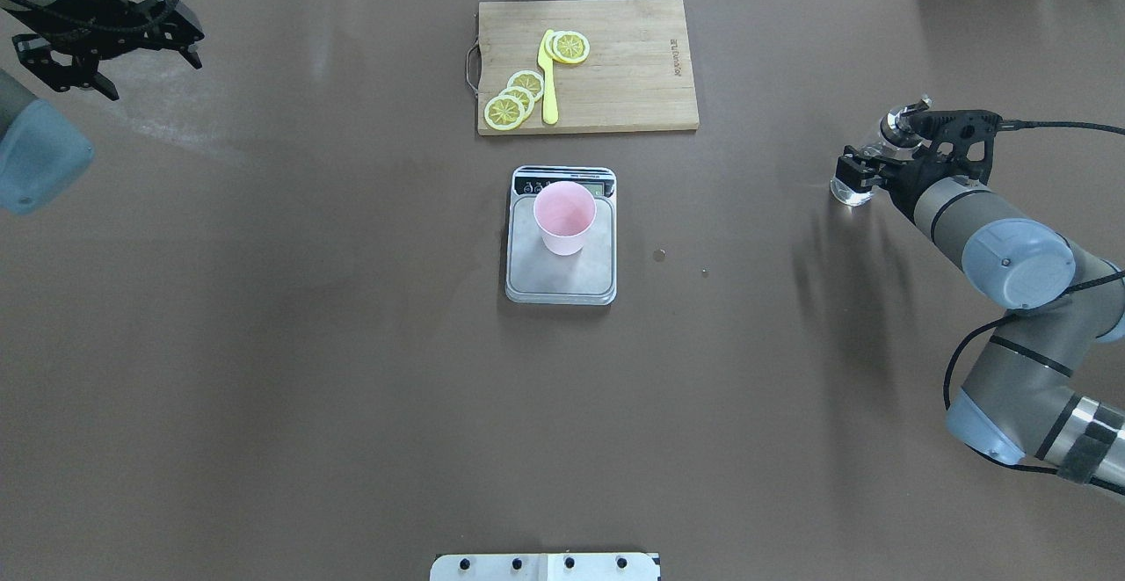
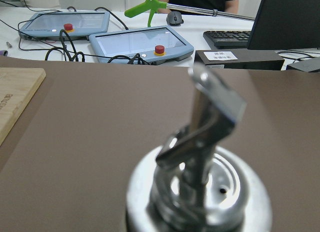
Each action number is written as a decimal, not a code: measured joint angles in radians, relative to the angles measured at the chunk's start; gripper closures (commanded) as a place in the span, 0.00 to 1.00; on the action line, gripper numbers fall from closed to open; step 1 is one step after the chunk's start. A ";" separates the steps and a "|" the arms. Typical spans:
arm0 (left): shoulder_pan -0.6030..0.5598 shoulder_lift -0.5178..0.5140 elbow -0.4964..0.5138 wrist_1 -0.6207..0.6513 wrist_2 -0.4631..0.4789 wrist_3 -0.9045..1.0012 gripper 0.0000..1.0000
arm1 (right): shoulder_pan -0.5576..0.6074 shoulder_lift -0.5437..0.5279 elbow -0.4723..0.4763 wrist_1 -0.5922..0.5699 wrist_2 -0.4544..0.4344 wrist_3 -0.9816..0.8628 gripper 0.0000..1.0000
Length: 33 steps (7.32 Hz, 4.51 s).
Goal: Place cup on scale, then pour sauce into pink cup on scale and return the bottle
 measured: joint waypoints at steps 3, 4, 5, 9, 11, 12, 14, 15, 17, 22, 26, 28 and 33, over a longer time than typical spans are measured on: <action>0.001 0.000 0.000 0.000 0.000 0.000 0.02 | -0.001 -0.039 0.043 0.006 0.010 0.011 0.00; 0.002 0.000 -0.001 0.000 0.000 0.000 0.02 | -0.003 -0.078 0.088 0.006 0.023 0.015 0.00; 0.003 0.000 -0.001 0.001 0.000 -0.001 0.02 | -0.004 -0.125 0.149 0.005 0.046 0.017 0.00; 0.005 0.001 -0.002 0.000 0.017 -0.001 0.02 | -0.014 -0.259 0.347 -0.004 0.148 0.076 0.00; 0.006 0.001 -0.005 0.000 0.018 -0.002 0.02 | 0.061 -0.339 0.508 -0.068 0.308 0.075 0.00; 0.006 0.001 -0.005 0.000 0.018 -0.002 0.02 | 0.162 -0.338 0.554 -0.122 0.450 0.056 0.00; 0.006 0.000 -0.006 0.000 0.018 -0.003 0.02 | 0.400 -0.259 0.572 -0.283 0.739 -0.062 0.00; 0.006 -0.002 -0.005 -0.001 0.018 -0.001 0.02 | 0.486 -0.183 0.560 -0.426 0.822 -0.163 0.00; 0.006 -0.015 -0.003 -0.004 0.017 0.006 0.02 | 0.602 -0.039 0.494 -0.720 0.895 -0.433 0.00; -0.214 -0.016 0.108 0.017 -0.024 0.530 0.02 | 0.857 -0.026 0.136 -0.861 1.233 -0.941 0.00; -0.465 0.036 0.310 0.145 -0.146 0.920 0.02 | 0.862 -0.073 0.000 -0.900 1.241 -0.975 0.00; -0.550 0.160 0.376 0.105 -0.240 1.038 0.02 | 0.862 -0.098 -0.003 -0.901 1.248 -0.974 0.00; -0.557 0.321 0.256 0.025 -0.262 1.091 0.02 | 0.863 -0.185 0.027 -0.888 1.240 -0.974 0.00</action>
